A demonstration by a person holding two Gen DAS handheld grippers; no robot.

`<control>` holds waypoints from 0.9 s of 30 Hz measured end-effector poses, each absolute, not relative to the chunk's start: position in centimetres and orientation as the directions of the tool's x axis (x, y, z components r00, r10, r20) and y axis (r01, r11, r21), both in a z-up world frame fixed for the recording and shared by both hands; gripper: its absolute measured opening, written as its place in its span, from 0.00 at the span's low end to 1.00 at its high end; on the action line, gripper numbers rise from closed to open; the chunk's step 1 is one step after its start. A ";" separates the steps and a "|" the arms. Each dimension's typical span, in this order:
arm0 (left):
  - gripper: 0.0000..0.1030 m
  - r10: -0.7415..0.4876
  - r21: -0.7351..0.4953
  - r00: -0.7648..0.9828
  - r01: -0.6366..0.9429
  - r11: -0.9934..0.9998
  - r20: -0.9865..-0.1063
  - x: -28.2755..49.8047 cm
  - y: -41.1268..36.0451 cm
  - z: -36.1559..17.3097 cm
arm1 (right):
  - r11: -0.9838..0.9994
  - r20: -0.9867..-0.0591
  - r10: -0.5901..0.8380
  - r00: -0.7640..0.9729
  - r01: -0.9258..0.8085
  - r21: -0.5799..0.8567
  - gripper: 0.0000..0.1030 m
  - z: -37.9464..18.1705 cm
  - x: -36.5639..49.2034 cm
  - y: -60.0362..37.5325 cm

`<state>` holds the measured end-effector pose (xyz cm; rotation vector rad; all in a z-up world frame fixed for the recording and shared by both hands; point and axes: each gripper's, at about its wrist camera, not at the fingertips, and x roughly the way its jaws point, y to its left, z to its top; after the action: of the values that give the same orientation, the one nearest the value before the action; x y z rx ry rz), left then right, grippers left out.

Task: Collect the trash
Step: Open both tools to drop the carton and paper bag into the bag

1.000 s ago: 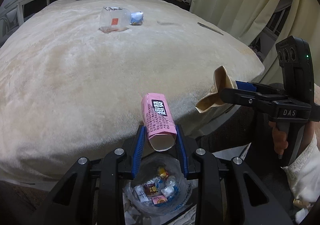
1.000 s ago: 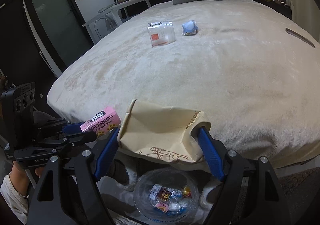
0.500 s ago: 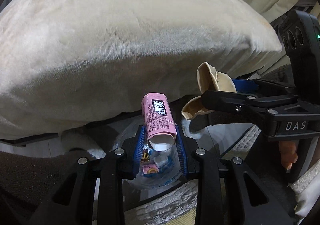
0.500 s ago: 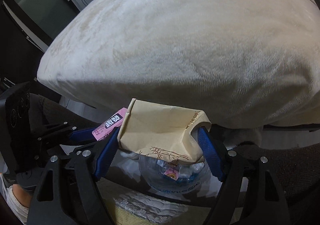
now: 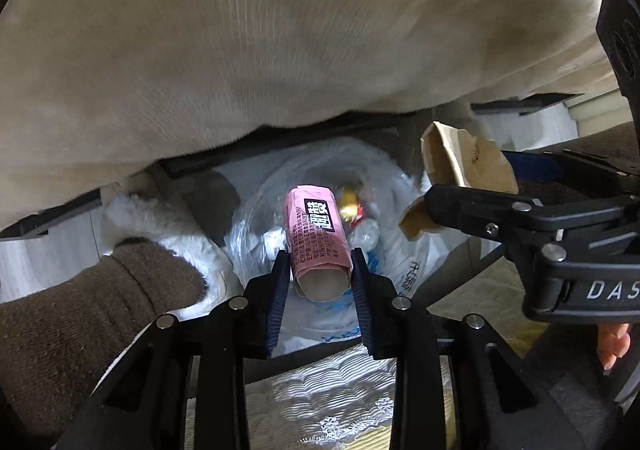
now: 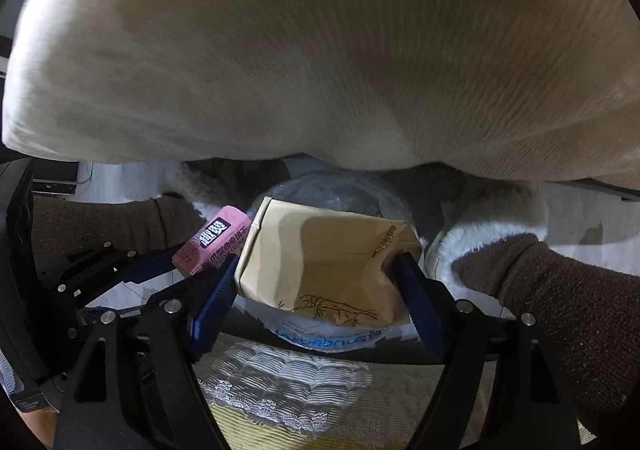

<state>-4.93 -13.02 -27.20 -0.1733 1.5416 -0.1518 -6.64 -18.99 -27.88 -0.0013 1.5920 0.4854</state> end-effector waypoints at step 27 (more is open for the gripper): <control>0.94 -0.143 -0.141 0.051 0.047 0.989 -0.988 -5.4 -13.5 -27.4 | 0.944 -0.980 0.181 -0.078 -0.265 0.196 0.90 -29.2 -6.9 -20.2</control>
<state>-5.36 -13.49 -27.38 -0.0770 1.5130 -0.1450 -6.87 -20.23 -29.21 -0.0658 1.6069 0.3697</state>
